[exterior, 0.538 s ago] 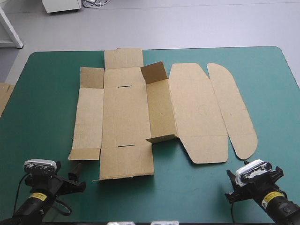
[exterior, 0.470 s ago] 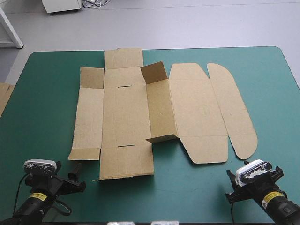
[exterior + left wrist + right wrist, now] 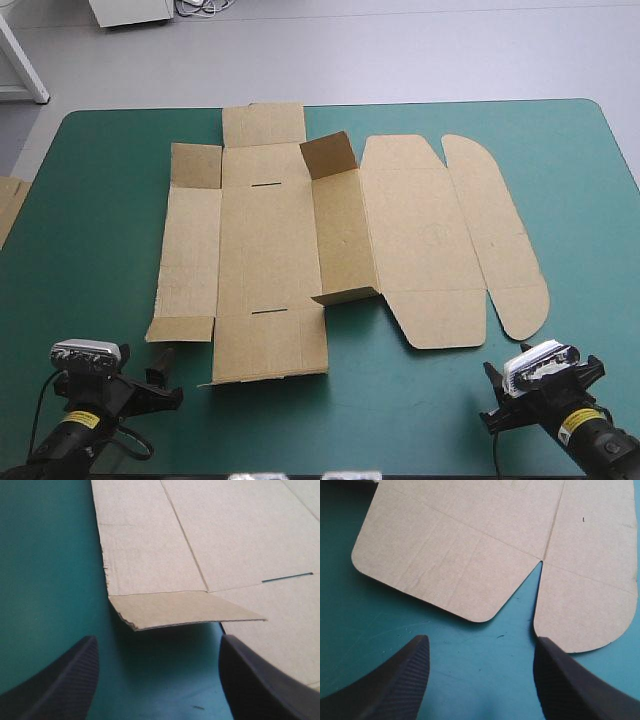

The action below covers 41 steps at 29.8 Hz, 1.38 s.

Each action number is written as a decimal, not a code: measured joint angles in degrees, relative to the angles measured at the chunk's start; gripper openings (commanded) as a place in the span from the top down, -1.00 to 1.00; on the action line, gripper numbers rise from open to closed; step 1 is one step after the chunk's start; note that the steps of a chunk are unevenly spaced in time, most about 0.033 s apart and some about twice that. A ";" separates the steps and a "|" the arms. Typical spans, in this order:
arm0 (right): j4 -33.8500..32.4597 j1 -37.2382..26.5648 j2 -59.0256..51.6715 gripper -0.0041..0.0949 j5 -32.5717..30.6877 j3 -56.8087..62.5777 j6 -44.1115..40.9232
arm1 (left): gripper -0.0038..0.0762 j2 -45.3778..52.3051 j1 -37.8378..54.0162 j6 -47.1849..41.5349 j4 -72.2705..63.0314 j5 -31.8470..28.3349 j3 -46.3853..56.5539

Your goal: Fold the box

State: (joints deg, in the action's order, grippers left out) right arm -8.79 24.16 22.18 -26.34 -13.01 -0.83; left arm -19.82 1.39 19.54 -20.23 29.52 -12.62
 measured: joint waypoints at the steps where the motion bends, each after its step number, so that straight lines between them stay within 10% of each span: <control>1: -0.02 0.00 0.00 -0.25 0.00 0.00 0.00 | -0.33 0.00 0.00 0.00 0.00 0.00 0.00; 16: -0.29 0.00 0.00 -0.26 0.00 0.00 0.00 | -0.33 -2.30 0.00 -7.23 1.65 1.67 -4.76; 25: -0.29 0.00 0.00 -0.26 0.00 0.00 0.00 | -0.33 -20.09 0.00 -7.12 -2.10 13.39 -19.68; 41: 1.03 0.00 0.00 -0.25 0.00 0.00 0.00 | -0.33 -44.93 8.75 5.93 -17.06 9.16 -28.94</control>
State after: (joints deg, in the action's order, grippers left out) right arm -7.76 24.16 22.18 -26.34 -13.01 -0.83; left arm -64.74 10.13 25.47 -37.29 38.68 -41.56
